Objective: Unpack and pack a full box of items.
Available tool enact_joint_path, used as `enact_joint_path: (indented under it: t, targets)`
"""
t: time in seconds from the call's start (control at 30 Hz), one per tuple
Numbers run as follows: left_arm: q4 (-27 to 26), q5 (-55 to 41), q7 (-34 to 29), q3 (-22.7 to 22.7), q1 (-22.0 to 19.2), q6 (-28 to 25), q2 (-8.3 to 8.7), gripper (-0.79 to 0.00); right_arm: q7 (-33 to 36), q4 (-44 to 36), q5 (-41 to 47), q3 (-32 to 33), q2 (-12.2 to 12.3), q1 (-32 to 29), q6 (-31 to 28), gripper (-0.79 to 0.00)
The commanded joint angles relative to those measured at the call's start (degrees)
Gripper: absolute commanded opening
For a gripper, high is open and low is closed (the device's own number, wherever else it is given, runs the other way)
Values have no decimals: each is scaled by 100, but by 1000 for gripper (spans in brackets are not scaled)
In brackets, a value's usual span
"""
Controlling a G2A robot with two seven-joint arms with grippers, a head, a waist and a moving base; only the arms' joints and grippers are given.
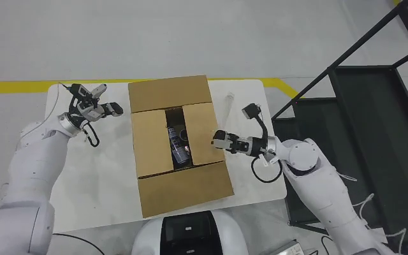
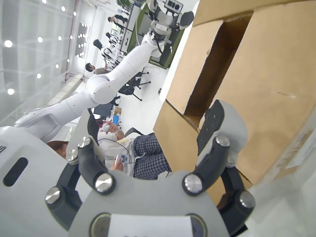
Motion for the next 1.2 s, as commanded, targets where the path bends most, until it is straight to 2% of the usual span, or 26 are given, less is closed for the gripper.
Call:
enact_joint_path:
  t: [0.0,0.13,0.27,1.0,1.07,1.17]
  targets:
    - [-644,307,11,-128,368,-10,185,0,-27,53,-76,-372,-55,208,314,0]
    - [-1904,575,-105,-536,1169,106,521,0,-75,255,-426,-1080,-185,642,776,0]
    - [-3000,577,-348,-875,1855,349,758,0,-186,444,-581,-1592,-308,945,1046,0]
    - [-3080,559,-379,-897,1900,380,773,0,-174,478,-586,-1714,-342,1028,1078,0]
    - [-3253,586,-250,-876,1965,465,771,0,-99,431,-512,-1836,-372,1072,1202,0]
    - [-3523,651,-293,-935,2056,535,806,0,157,475,-655,-2186,-471,1490,1556,0]
